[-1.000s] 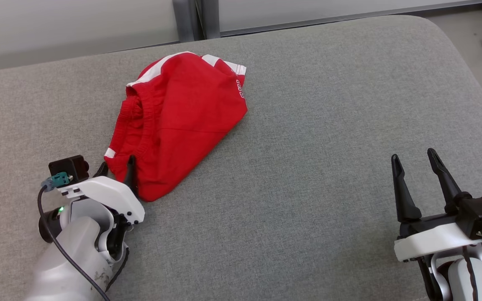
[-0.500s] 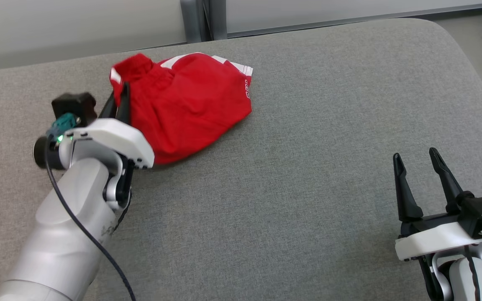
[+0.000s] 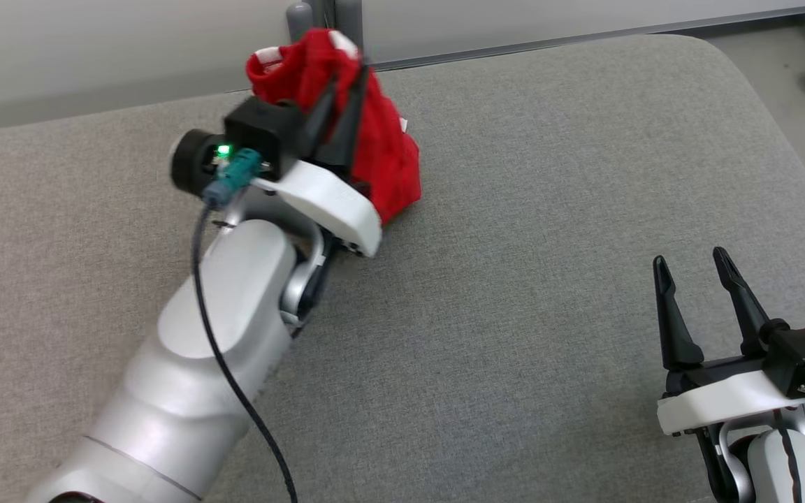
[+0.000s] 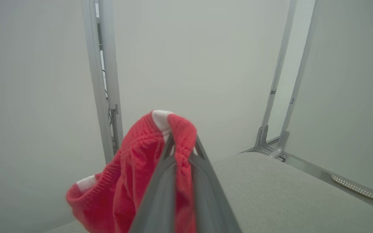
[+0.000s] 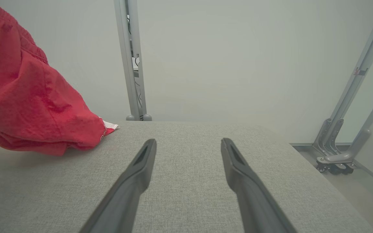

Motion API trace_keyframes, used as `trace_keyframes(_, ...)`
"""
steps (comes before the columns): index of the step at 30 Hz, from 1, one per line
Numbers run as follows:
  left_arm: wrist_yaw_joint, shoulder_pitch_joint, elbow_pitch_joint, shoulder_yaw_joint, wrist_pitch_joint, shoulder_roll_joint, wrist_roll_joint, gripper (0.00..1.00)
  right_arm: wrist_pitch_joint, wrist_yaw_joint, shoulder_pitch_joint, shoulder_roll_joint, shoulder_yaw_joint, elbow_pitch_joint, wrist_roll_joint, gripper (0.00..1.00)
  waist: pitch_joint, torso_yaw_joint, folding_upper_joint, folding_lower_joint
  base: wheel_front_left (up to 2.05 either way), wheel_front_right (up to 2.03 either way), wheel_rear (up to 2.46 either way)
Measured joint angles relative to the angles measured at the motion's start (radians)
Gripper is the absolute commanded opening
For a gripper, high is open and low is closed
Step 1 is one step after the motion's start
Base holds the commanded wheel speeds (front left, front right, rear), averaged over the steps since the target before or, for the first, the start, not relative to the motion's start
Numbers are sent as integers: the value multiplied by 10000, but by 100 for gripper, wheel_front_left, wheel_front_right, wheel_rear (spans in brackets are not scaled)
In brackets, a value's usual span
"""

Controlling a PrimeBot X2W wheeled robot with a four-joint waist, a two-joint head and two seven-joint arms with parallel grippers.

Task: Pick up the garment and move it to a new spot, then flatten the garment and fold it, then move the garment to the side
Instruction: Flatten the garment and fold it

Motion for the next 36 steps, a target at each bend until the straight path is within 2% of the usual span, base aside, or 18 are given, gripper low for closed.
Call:
trace_keyframes(7, -525, 438, -389, -1476, 71, -309, 598, 0, 0, 0, 26, -2, -161, 12, 33, 100, -15, 48, 0, 0, 0, 0, 0)
trace_keyframes(18, -541, 789, -230, -2460, 161, -370, 437, 0, 0, 0, 44, 0, 52, 86, 92, 100, -203, 124, 0, 0, 0, 0, 0)
trace_keyframes(22, -685, 755, 94, -2972, 387, -378, 10, 0, 0, 0, -153, 4, 268, 90, 98, 100, -196, -268, 0, 0, 0, 0, 0)
trace_keyframes(27, -629, 589, 1041, -3480, 566, -395, -491, 0, 0, 2, -258, -2, 531, 150, 222, 100, -83, -1014, 0, 0, 0, 0, 0)
trace_keyframes(36, -777, 601, 2470, -4483, 698, -395, -1197, 0, 0, 2, -239, -6, 458, 151, 372, 100, 282, -2360, 0, 0, 0, 0, 0)
